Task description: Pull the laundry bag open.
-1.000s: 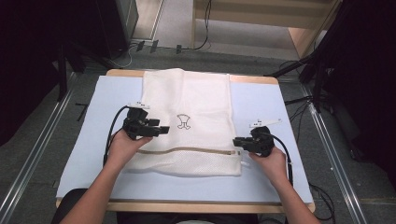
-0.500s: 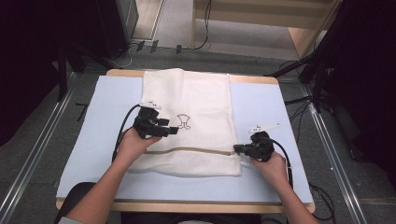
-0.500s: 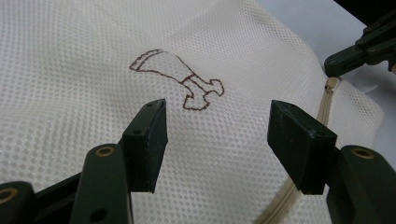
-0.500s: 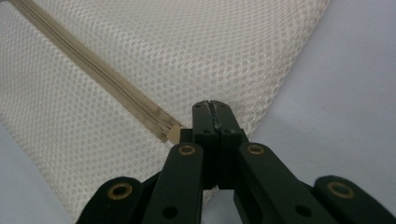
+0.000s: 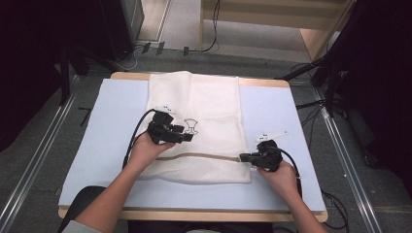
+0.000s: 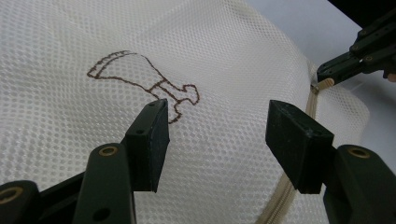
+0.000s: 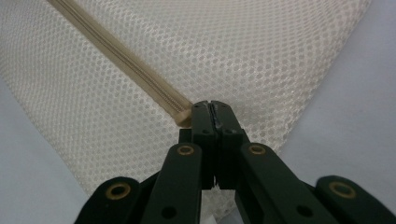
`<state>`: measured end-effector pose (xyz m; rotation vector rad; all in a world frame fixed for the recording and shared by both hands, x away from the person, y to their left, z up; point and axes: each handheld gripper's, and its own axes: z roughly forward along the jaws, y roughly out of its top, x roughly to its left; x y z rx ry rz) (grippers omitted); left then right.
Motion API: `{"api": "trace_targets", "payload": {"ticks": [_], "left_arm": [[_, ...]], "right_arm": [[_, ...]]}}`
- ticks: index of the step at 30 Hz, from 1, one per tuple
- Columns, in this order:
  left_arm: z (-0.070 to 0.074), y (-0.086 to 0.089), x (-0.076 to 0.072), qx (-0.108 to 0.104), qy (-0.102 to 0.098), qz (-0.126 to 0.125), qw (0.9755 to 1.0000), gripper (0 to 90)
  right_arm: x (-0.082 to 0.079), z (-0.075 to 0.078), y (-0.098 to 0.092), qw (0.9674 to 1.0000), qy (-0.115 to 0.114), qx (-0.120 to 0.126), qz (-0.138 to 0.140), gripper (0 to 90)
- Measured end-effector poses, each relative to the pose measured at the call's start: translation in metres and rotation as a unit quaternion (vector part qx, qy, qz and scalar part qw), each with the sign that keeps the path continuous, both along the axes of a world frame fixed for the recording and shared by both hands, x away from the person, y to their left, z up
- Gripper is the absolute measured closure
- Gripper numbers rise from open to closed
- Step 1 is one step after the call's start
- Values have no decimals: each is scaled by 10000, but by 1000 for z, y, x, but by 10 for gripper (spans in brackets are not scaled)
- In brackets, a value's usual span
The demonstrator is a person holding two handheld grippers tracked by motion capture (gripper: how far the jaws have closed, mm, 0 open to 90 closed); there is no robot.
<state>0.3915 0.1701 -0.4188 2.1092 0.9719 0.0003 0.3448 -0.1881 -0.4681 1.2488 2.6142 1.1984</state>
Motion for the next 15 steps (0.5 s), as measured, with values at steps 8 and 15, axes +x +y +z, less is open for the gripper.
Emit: {"api": "trace_targets", "payload": {"ticks": [8, 15], "left_arm": [[-1, -11, -3, -58, -36, -137, 9999, 426], [0, -20, -7, -144, 1, -348, 9993, 511]], "right_arm": [[1, 2, 5, 9999, -98, 18, 53, 900], [0, 3, -2, 9999, -132, -64, 30, 900]]}}
